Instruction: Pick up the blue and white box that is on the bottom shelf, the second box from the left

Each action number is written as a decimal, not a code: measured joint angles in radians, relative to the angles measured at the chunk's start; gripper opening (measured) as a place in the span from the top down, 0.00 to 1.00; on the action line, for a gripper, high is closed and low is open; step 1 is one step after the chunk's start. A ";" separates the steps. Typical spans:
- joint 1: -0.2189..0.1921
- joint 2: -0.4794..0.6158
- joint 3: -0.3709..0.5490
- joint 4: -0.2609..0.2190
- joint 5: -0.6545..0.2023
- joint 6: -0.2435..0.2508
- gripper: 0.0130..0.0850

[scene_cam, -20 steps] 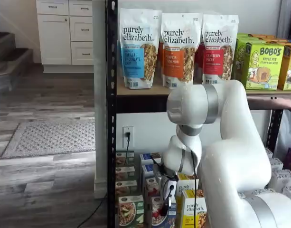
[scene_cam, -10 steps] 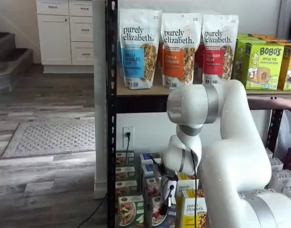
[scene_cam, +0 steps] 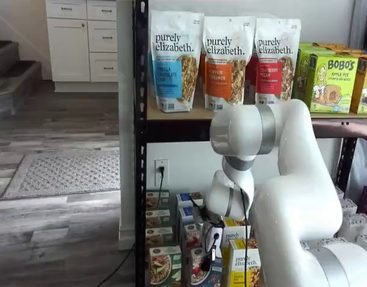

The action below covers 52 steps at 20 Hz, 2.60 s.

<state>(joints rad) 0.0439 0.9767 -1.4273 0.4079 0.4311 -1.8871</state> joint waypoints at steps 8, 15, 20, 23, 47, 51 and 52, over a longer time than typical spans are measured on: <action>0.006 -0.036 0.042 0.027 -0.001 -0.019 0.56; 0.017 -0.100 0.122 0.042 -0.016 -0.025 0.56; 0.030 -0.159 0.198 0.037 -0.035 -0.012 0.56; 0.038 -0.188 0.234 0.046 -0.041 -0.013 0.56; 0.090 -0.516 0.589 -0.005 -0.043 0.081 0.56; 0.090 -0.555 0.624 -0.033 -0.041 0.108 0.56; 0.090 -0.568 0.635 -0.034 -0.042 0.109 0.56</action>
<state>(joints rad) 0.1341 0.4089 -0.7918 0.3744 0.3887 -1.7782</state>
